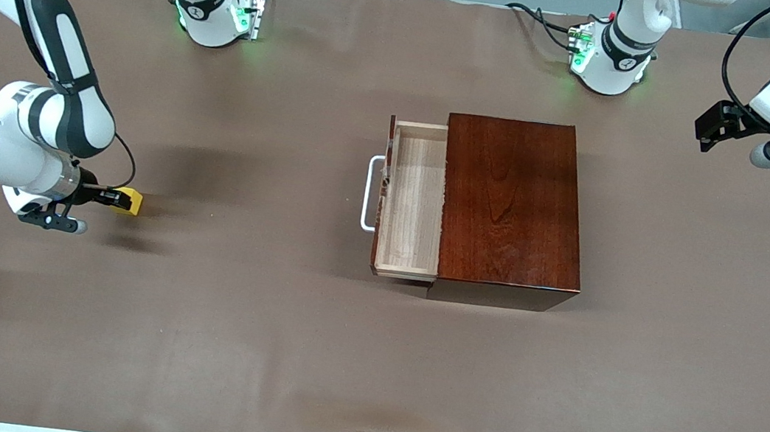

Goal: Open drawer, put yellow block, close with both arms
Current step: 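Close the right gripper on the yellow block while the left gripper withdraws, then carry the yellow block with the right gripper over the open drawer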

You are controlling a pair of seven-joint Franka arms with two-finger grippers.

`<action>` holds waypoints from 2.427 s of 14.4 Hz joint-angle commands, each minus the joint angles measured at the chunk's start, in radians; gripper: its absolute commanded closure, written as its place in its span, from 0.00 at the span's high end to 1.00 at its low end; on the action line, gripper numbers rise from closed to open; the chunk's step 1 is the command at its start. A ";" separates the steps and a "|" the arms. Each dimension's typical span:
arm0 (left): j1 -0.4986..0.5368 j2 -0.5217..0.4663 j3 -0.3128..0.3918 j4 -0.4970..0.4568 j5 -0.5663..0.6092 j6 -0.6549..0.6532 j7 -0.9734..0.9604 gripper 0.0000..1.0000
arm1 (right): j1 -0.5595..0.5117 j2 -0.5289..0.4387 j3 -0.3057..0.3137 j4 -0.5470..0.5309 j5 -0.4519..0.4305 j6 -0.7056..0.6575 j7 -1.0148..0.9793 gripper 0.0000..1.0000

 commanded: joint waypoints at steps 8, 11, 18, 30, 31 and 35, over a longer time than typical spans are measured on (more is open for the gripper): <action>-0.002 0.000 -0.002 0.048 -0.104 0.029 0.035 1.00 | -0.006 -0.066 0.046 0.268 0.078 -0.438 0.088 0.12; 0.003 0.005 -0.002 0.047 -0.104 0.036 0.035 1.00 | 0.040 -0.072 0.049 0.352 0.100 -0.532 0.183 0.14; 0.004 0.025 -0.009 0.081 -0.099 0.059 0.036 1.00 | 0.244 -0.147 0.051 0.400 0.181 -0.598 0.620 0.15; 0.209 0.077 -0.170 0.107 -0.133 0.063 0.035 1.00 | 0.703 -0.106 0.046 0.583 0.178 -0.525 1.585 0.15; 0.207 0.077 -0.170 0.107 -0.131 0.063 0.036 1.00 | 0.725 -0.097 0.046 0.583 0.177 -0.502 1.642 0.15; 0.202 0.076 -0.172 0.102 -0.130 0.052 0.035 1.00 | 0.812 -0.028 0.045 0.601 0.169 -0.397 1.873 0.18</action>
